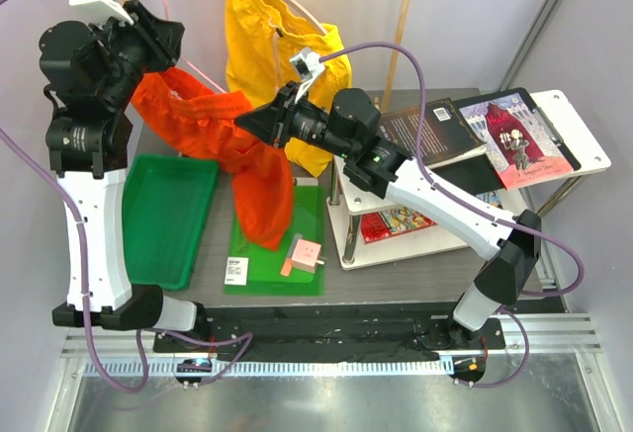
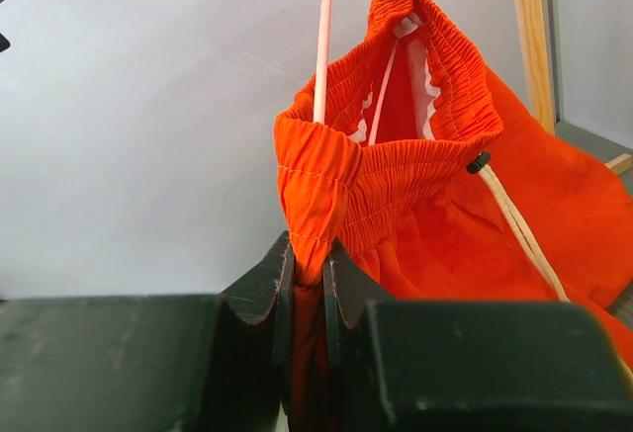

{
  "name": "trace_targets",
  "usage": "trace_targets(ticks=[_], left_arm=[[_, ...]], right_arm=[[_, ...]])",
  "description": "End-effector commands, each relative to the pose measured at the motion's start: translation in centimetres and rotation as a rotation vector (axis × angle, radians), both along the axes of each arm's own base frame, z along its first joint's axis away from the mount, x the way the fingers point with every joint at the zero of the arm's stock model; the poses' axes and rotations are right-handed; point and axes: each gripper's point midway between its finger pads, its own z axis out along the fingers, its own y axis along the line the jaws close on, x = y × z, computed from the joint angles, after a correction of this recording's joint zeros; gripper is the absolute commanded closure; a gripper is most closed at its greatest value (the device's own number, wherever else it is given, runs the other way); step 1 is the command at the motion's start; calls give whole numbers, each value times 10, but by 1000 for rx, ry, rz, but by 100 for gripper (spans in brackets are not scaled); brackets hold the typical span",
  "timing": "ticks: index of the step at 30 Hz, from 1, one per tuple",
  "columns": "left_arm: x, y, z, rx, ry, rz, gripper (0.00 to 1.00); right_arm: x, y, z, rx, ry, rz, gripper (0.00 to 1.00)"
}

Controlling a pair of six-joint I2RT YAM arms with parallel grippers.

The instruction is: Remove the shorts from the hanger

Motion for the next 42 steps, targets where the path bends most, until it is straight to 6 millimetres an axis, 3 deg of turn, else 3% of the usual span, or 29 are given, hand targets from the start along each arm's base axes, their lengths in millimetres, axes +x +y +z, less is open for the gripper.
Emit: trace_targets(ticks=[1, 10, 11, 12, 13, 18, 23, 27, 28, 32, 33, 37, 41, 42], left_arm=[[-5, 5, 16, 40, -70, 18, 67], [9, -8, -7, 50, 10, -54, 72], [9, -7, -7, 49, 11, -51, 74], [10, -5, -10, 42, 19, -38, 91], [12, -4, -11, 37, 19, -26, 97], [11, 2, -1, 11, -14, 6, 100], [1, 6, 23, -39, -85, 27, 100], [-9, 8, 45, -15, -171, 35, 100], [-11, 8, 49, -8, -181, 37, 100], [-26, 13, 64, -15, -227, 58, 100], [-26, 17, 64, -21, -229, 79, 100], [-36, 25, 75, -25, -271, 123, 100], [-38, 30, 82, -27, -297, 146, 100], [-37, 31, 81, -25, -295, 151, 100]], right_arm=[[-33, -30, 88, 183, -183, 34, 99], [-35, -31, 94, 202, -185, 43, 99], [-36, -32, 95, 205, -186, 43, 99], [-37, -32, 96, 208, -184, 47, 99], [-38, -31, 97, 212, -184, 53, 99], [-38, -30, 96, 214, -169, 62, 99], [-19, -34, 80, 157, -160, -46, 93], [-4, -38, 73, 103, -139, -129, 73], [-1, -38, 71, 79, -124, -140, 58], [10, -40, 63, 11, -82, -199, 34], [11, -41, 54, -33, -61, -206, 27], [9, -48, 51, -93, -75, -219, 13], [-5, -62, 51, -146, -110, -217, 9], [-4, -66, 43, -176, -116, -228, 9]])
